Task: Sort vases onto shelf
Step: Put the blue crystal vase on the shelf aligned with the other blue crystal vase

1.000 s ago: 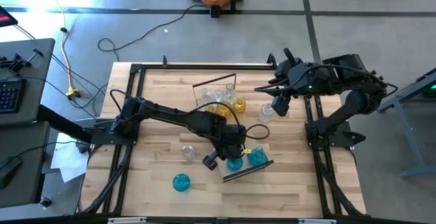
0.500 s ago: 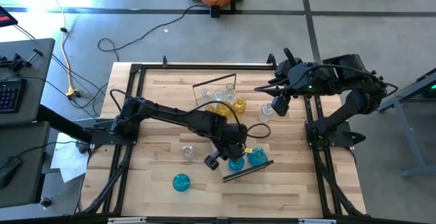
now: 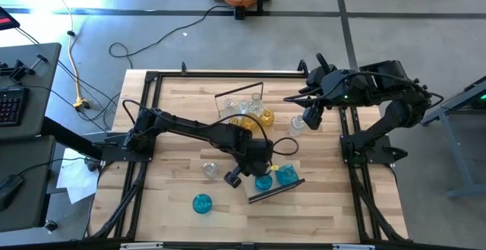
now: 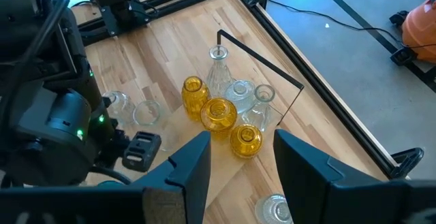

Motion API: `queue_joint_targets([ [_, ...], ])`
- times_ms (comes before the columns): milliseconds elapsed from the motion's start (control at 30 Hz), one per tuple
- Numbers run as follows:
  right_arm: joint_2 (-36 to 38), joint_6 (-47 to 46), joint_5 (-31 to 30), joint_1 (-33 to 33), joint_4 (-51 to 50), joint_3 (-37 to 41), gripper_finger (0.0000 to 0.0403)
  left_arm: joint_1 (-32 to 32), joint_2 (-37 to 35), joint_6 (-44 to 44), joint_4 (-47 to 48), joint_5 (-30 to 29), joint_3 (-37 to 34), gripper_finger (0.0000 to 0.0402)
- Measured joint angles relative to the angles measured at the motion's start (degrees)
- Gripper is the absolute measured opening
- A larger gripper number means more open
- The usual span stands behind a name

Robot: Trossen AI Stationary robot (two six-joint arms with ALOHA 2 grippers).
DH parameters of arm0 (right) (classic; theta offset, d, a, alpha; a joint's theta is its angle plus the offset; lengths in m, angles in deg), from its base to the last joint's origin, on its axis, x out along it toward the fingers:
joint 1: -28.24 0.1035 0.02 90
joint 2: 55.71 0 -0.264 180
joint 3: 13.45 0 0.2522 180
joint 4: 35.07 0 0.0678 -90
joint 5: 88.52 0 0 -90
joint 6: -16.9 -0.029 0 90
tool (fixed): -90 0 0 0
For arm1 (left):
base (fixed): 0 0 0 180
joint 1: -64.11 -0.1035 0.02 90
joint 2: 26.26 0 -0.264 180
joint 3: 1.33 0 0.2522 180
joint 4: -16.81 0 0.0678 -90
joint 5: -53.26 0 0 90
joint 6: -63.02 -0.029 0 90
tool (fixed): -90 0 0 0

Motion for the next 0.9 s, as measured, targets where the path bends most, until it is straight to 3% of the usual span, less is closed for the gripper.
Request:
queue_joint_targets([
  [500, 0.0, 0.1, 0.0, 0.0, 0.0, 0.0, 0.0145, 0.1, 1.8, 1.9, 2.2, 7.5, 0.0, 0.0],
  [900, 0.0, 0.1, 0.0, 0.0, 0.0, 0.0, 0.0145, 0.1, 2.2, 0.9, -0.6, 7.8, 0.0, 0.0],
])
